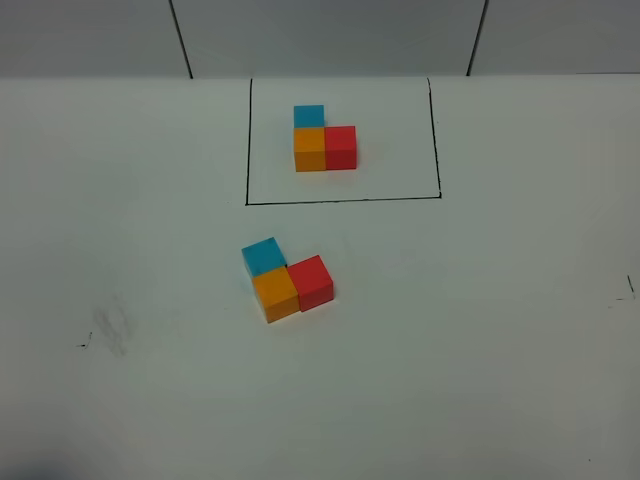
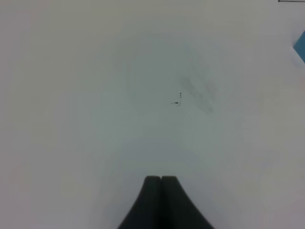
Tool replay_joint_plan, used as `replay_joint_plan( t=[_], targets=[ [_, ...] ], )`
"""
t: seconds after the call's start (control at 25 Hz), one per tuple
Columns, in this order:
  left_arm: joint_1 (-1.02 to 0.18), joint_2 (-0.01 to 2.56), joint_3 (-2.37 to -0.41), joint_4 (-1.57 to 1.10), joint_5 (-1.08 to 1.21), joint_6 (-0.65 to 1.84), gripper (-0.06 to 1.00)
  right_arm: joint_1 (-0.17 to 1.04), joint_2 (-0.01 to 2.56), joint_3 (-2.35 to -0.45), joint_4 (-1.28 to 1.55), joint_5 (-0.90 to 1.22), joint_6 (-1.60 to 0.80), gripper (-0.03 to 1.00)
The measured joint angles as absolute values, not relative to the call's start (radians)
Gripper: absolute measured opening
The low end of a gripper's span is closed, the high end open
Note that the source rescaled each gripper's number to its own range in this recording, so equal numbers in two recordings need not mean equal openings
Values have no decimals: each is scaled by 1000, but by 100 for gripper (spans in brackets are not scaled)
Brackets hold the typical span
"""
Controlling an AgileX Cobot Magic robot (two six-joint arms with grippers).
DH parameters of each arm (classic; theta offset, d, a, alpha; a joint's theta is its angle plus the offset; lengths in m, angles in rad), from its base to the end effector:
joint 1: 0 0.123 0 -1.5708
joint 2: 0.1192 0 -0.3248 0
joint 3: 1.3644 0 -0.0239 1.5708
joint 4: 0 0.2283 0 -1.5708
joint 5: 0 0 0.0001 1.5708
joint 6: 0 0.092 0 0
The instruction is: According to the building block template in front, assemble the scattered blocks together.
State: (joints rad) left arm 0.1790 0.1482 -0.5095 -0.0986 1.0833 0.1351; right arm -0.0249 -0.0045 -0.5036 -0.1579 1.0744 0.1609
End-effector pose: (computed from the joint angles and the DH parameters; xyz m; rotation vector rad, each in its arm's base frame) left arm -0.0419 -0.0157 0.2751 -0.0507 2.2007 0.0538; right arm -0.0663 -0.0111 0.2663 0.1987 2.0316 -0.1040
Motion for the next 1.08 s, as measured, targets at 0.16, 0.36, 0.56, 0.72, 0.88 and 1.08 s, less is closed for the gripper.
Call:
replay_joint_plan(
  t=[0.16, 0.36, 0.56, 0.72, 0.88, 1.08],
  targets=[
    [179, 148, -510, -99, 1083, 135, 0, -25, -5, -504, -158, 1074, 161, 0],
    [179, 148, -510, -99, 1083, 135, 0, -25, -5, -504, -158, 1074, 158, 0],
    [179, 148, -510, -99, 1083, 135, 0, -25, -5, -504, -158, 1074, 158, 0],
    [179, 148, -510, -99, 1083, 135, 0, -25, -5, -504, -158, 1074, 158, 0],
    [179, 148, -510, -99, 1083, 135, 0, -25, -5, -504, -158, 1074, 158, 0],
    [179, 148, -510, -99, 1083, 135, 0, -25, -5, -504, -158, 1074, 158, 0]
  ],
)
